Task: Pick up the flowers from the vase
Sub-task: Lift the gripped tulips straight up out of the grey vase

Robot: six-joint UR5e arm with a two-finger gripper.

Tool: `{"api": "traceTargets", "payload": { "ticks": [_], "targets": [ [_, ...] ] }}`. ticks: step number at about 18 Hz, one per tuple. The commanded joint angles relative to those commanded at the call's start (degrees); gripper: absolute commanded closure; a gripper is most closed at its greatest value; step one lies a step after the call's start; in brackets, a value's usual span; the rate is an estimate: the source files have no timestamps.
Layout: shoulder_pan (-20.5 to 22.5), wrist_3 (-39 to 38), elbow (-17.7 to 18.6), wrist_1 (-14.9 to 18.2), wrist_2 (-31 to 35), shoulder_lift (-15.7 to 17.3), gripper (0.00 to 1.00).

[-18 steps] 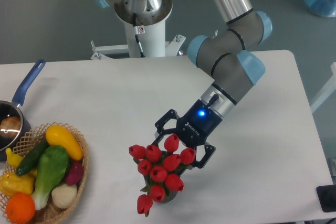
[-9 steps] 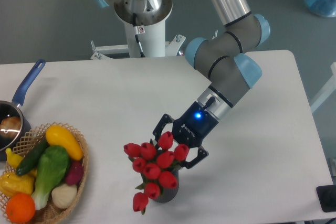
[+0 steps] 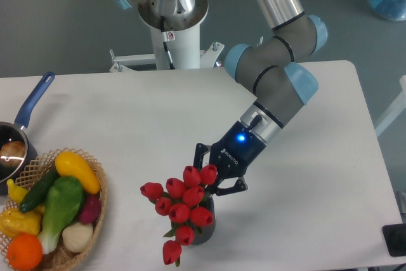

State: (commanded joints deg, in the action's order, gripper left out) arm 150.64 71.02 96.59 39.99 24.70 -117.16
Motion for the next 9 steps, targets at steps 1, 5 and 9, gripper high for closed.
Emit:
{"api": "traceTargets", "payload": {
  "ticks": [1,5,9],
  "targets": [
    [0.26,-0.78,-0.26,0.00,-0.96,0.17,0.91],
    [1.40,-3.51,-0.62,0.09,-2.64,1.76,0.91],
    [2.55,-5.36,-0.62,0.18,-6.06,2.81,0.91]
  ]
}}
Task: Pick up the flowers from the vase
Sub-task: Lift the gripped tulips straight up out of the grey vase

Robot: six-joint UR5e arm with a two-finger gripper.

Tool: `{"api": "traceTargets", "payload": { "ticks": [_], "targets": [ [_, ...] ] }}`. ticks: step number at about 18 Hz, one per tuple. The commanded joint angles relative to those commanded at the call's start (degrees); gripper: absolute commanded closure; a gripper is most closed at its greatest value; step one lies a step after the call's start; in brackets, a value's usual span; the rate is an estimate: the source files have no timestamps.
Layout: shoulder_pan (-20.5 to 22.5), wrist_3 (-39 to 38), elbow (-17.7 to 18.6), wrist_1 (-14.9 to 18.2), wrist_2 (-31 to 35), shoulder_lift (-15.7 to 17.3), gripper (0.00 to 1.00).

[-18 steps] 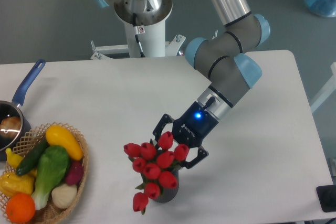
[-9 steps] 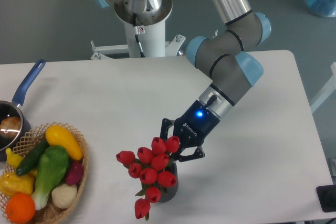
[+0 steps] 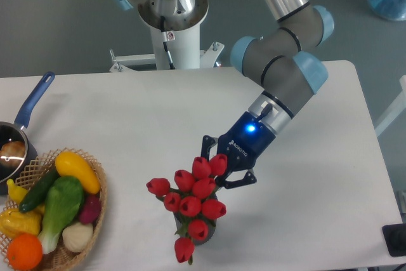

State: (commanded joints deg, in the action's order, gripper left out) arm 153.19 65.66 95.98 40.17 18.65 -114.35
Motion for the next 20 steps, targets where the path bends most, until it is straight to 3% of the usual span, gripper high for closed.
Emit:
{"api": "traceTargets", "payload": {
  "ticks": [8,15,20],
  "targets": [
    [0.53,-4.74,-1.05,-0.09,-1.24,1.06,0.91],
    [1.06,-10.90,-5.45,-0.09,-2.21,1.06,0.93],
    [2.72,-12.75,-5.54,-0.09,-6.60,2.03,0.93]
  ]
}}
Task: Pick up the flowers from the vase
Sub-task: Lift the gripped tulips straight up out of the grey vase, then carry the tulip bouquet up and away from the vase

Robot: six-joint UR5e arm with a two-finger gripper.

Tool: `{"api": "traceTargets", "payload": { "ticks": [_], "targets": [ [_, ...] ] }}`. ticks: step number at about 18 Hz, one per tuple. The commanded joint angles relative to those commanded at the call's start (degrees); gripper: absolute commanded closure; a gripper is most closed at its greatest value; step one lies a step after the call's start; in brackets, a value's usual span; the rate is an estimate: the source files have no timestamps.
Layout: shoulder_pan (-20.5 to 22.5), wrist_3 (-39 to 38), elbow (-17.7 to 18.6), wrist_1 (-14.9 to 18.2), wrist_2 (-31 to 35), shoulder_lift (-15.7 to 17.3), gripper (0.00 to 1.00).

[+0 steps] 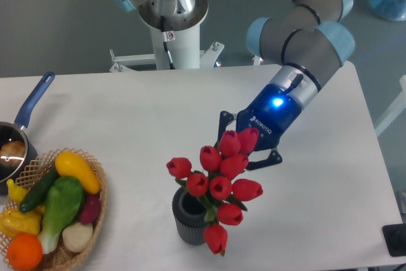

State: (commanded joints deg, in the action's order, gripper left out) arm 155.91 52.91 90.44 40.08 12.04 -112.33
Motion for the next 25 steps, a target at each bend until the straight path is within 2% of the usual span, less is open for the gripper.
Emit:
{"api": "traceTargets", "payload": {
  "ticks": [12,20,23,25],
  "targets": [
    [2.64,-4.04,-1.58,0.09,-5.10,1.50,0.93],
    [4.92,-3.44,-1.58,0.09,-4.84,1.85,0.93],
    [7.03,-0.28,-1.84,0.26,-1.08,2.02,1.00],
    [8.35,1.04,-2.02,0.09,9.17,2.55,1.00]
  ]
}}
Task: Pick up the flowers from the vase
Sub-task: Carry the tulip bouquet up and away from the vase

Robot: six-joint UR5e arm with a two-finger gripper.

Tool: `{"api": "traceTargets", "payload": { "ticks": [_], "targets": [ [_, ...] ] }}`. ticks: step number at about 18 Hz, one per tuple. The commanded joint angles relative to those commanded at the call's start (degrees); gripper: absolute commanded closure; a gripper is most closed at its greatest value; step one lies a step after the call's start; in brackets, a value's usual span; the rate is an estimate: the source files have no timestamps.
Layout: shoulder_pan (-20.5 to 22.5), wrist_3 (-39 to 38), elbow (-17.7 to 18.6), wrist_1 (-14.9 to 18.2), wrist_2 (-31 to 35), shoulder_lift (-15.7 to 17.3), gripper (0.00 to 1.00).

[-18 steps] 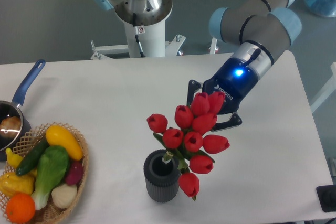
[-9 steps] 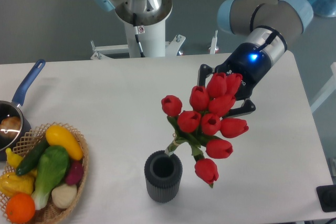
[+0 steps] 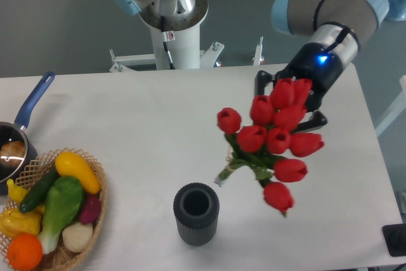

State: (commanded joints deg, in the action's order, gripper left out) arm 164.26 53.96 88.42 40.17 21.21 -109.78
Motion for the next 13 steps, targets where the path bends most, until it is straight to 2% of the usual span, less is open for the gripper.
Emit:
{"api": "traceTargets", "payload": {
  "ticks": [2,3,5,6,7,13],
  "targets": [
    [1.41,5.68,0.09,0.00,5.75,-0.08,1.00],
    [2.72,11.81,0.44,0.17,7.42,-0.96,1.00],
    [4.66,17.21,0.88,0.09,13.55,-2.19,1.00],
    [4.75,17.67,1.05,0.17,19.25,-2.19,1.00],
    [4.49,17.85,1.31,0.17,21.74,-2.11,1.00],
    [3.44,18.29,0.96,0.44,28.60,-2.81,1.00]
  ]
}}
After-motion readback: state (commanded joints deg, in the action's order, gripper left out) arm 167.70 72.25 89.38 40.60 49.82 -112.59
